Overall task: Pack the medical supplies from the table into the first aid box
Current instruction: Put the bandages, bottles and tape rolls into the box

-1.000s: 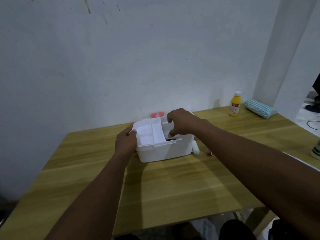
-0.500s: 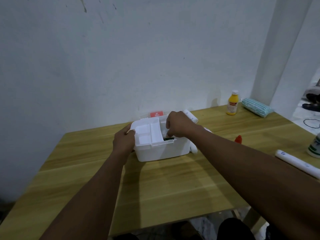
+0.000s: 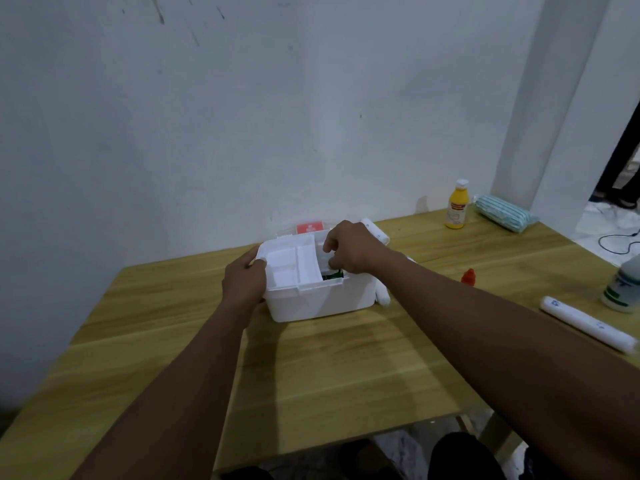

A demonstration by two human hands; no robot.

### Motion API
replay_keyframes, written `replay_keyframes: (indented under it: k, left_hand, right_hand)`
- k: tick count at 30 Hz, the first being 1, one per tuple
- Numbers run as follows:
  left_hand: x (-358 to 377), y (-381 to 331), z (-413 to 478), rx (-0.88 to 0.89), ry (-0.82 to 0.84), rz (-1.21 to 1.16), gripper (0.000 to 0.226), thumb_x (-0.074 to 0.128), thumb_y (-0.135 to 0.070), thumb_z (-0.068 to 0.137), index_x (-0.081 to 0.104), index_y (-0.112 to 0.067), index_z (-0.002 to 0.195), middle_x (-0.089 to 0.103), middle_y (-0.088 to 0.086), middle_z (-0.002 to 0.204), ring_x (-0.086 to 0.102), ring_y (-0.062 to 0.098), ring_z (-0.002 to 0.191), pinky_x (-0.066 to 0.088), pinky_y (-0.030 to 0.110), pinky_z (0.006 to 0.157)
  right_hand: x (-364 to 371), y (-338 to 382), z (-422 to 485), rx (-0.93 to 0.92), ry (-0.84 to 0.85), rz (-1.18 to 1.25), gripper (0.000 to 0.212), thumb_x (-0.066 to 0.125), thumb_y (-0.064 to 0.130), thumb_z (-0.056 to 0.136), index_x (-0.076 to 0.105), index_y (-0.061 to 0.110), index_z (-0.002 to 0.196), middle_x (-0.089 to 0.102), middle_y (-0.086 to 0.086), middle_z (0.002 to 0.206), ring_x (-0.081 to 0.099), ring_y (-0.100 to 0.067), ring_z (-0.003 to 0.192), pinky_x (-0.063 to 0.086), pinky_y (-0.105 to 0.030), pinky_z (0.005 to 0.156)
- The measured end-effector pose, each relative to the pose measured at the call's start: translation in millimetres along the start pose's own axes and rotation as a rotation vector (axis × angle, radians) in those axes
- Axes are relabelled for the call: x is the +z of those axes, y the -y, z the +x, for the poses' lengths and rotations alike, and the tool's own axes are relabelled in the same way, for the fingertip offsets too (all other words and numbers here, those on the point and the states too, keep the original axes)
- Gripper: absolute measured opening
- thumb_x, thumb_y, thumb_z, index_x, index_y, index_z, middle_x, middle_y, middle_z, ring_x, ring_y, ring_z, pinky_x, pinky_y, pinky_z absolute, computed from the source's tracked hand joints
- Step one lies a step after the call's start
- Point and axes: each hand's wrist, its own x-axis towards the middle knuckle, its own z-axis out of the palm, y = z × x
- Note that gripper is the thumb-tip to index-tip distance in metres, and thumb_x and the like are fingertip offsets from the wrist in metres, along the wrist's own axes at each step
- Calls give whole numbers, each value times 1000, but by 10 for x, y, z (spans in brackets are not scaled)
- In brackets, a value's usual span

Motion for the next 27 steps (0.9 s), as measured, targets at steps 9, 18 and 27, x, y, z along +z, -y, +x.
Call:
replay_keyframes:
  k: [9,18,27]
  left_hand:
    - [148,-6,41,16,-13,52,39,52,-21,94,62,-29,132,62,3,130,61,30,109,58,50,85]
    - [88,-84,-32,27,36,109,41,53,-20,97,57,-23,138,59,7,131,59,32,110,57,50,85]
    - [45,-87,-113,68,80,149,44,47,-17,97,55,-24,139,61,7,131,61,31,110,57,50,86]
  right_hand:
    - [-365,-235,-82,-38,-73,29,29,74,14,79,75,9,107,72,-5,105,63,-16,93,50,-23,79]
    - [-355,-200,-214,-50,-18,20,26,72,15,81,73,11,107,64,2,92,61,-14,87,46,-23,73]
    - [-283,-158,-245,-38,-17,-27,14,70,18,76,72,21,89,64,9,79,65,-15,82,55,-27,72]
